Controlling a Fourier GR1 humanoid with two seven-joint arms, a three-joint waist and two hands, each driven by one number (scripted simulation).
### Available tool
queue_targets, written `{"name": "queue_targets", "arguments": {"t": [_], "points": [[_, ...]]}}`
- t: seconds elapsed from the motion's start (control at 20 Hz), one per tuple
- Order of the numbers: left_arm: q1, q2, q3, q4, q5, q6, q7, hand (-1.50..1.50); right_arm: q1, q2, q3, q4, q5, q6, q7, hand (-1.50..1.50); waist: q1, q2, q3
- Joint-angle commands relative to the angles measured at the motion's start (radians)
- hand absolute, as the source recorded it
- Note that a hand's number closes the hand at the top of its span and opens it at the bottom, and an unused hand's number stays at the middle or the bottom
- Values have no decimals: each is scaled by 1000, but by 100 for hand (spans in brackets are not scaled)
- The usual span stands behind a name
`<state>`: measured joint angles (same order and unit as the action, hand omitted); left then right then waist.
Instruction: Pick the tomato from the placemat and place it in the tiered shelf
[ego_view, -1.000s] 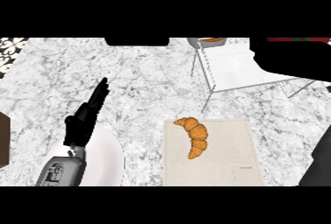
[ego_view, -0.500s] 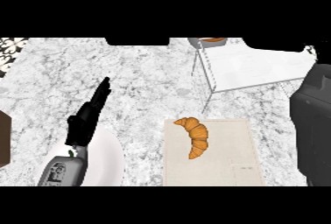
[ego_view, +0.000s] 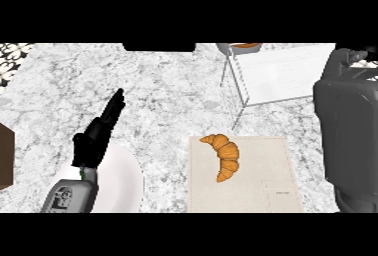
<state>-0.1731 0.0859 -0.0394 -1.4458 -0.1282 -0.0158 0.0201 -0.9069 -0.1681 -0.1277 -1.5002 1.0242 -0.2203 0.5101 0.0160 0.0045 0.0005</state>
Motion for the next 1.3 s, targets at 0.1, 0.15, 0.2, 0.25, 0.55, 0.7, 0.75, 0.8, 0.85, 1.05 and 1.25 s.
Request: {"name": "queue_targets", "arguments": {"t": [0.1, 0.15, 0.2, 0.25, 0.55, 0.7, 0.75, 0.8, 0.85, 1.05, 1.25], "points": [[-1, -10, -9, -9, -19, 14, 7, 0, 41, -46, -121, 95, -197, -97, -194, 150, -9, -2, 0], [34, 26, 14, -12, -2, -21, -32, 0, -9, -58, -103, 121, -173, -73, -162, 150, -8, -4, -1], [-27, 4, 14, -2, -16, 9, 12, 0, 37, -28, -83, 117, -175, -122, -201, 150, -11, -3, 0], [16, -17, -10, -19, -8, 1, 14, 0, -4, -60, -116, 223, -195, -145, -256, 150, -5, -2, 0], [13, -21, -1, 10, -26, 24, -21, 0, -8, -146, -89, 280, 14, -118, -63, 150, -15, -3, -2], [-32, -11, 8, 13, -8, -2, 36, 0, 47, -108, -102, 275, 29, -188, -30, -150, -17, -3, -1], [5, 8, 15, 17, -19, -4, -24, 0, -6, -123, -97, 299, 57, -163, 17, -150, -11, -4, -1], [16, 32, 34, -59, 25, -43, 50, 0, -32, -139, -104, 328, 56, -154, 20, -150, -6, -4, -1], [6, -29, -10, 6, -30, 16, 7, 0, 67, -139, -104, 216, 15, -144, -6, -150, -18, -6, -1], [23, -40, -20, -35, -33, 22, 19, 0, -1, -138, -151, 233, -93, -139, -11, -150, -12, -5, -1], [-19, -12, 8, -19, -20, 0, 27, 0, 23, -119, -184, 195, -208, -163, -64, -150, -12, -5, 0]]}}
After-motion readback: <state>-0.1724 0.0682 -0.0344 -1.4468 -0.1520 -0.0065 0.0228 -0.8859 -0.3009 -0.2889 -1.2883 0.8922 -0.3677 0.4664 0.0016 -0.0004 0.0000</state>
